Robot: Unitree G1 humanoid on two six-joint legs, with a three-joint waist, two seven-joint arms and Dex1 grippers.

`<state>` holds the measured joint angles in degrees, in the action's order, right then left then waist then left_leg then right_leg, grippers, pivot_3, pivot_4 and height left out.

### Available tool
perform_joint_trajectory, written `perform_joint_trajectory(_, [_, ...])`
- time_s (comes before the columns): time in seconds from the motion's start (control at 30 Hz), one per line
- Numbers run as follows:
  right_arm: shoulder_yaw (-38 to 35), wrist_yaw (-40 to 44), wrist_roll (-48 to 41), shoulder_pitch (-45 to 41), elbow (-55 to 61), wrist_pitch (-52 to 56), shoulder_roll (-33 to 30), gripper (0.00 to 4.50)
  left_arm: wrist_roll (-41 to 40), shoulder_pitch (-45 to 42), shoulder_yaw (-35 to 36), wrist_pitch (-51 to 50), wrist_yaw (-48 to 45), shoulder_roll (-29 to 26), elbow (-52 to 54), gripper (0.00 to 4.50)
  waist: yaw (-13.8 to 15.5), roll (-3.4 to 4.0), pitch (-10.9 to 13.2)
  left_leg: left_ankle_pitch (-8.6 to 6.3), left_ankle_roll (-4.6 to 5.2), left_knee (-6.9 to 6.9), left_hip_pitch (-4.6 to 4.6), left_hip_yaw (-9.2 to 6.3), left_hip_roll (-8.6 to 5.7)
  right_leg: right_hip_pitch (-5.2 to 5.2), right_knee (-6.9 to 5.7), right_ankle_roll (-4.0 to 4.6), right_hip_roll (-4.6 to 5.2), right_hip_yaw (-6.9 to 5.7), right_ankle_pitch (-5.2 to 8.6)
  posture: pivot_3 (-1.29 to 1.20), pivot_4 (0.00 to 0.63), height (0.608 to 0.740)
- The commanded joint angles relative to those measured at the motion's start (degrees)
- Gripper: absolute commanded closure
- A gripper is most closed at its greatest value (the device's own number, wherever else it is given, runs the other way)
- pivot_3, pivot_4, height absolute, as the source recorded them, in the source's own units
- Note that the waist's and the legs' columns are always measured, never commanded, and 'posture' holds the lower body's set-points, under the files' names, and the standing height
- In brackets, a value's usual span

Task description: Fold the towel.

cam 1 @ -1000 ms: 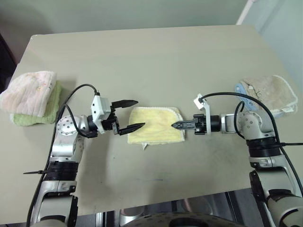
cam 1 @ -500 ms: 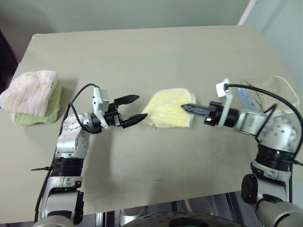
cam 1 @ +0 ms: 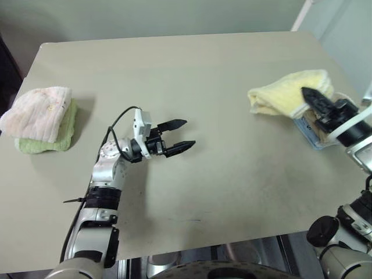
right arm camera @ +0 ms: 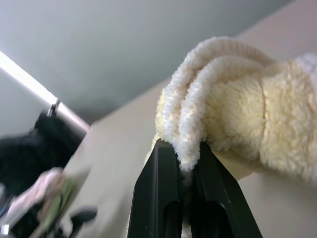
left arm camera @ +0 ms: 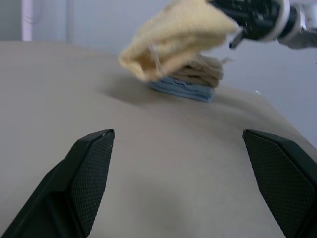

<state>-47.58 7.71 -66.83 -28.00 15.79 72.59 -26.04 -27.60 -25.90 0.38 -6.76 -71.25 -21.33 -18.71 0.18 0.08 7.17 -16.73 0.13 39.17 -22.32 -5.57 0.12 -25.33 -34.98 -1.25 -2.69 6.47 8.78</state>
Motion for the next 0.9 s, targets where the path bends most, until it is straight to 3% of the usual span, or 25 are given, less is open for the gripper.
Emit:
perform_joint_trajectory(0.03, [-2.1, -1.5, -1.2, -2.0, -2.9, -5.4, -3.7, 4.44, 0.4, -1.6, -0.5, 1.0, -0.4, 1.3, -0.3, 0.0, 0.0, 0.0, 0.0, 0.0, 0.0, 0.0, 0.0, 0.0, 0.0, 0.0, 0.0, -0.02, 0.0, 0.0, 0.0, 0.0, 0.15, 0.74])
perform_joint_trajectory(0.23, [-0.9, -0.2, 1.2, -4.1, -9.9, -13.1, -9.1, 4.44, 1.2, -2.2, -1.1, 1.6, -0.7, 2.3, -1.1, 0.0, 0.0, 0.01, 0.0, -0.01, 0.03, -0.02, -0.01, 0.01, -0.04, 0.01, 0.01, -0.2, 0.0, 0.09, 0.07, 0.0, 0.15, 0.74])
perform_joint_trajectory(0.43, [-1.5, 2.0, 4.7, -1.0, -15.3, -18.9, -13.1, 4.44, 1.9, -2.1, -1.0, 2.2, -0.7, 2.2, -1.5, 0.0, 0.2, 0.02, 0.0, -0.09, 0.15, -0.03, -0.03, 0.0, -0.03, 0.02, 0.01, -0.28, 0.01, 0.1, 0.12, 0.0, 0.15, 0.74])
perform_joint_trajectory(0.7, [0.3, 4.6, 9.2, 10.3, -18.5, -23.7, -10.1, 4.44, 2.0, -2.1, -1.1, 1.9, -0.6, 1.9, -1.2, 0.0, 0.6, 0.04, 0.0, -0.24, 0.31, 0.03, -0.03, 0.05, -0.05, 0.1, 0.06, -0.38, 0.06, 0.1, 0.18, 0.0, 0.15, 0.74])
perform_joint_trajectory(0.9, [-0.7, 4.3, 10.6, 13.7, -20.6, -26.7, -9.1, 4.44, 2.6, -1.9, -1.0, 2.7, -0.3, 2.0, -1.3, 0.0, 0.5, 0.19, 0.1, -0.24, 0.33, 0.13, -0.01, 0.12, -0.05, 0.14, 0.04, -0.38, 0.06, 0.12, 0.18, 0.0, 0.15, 0.74])
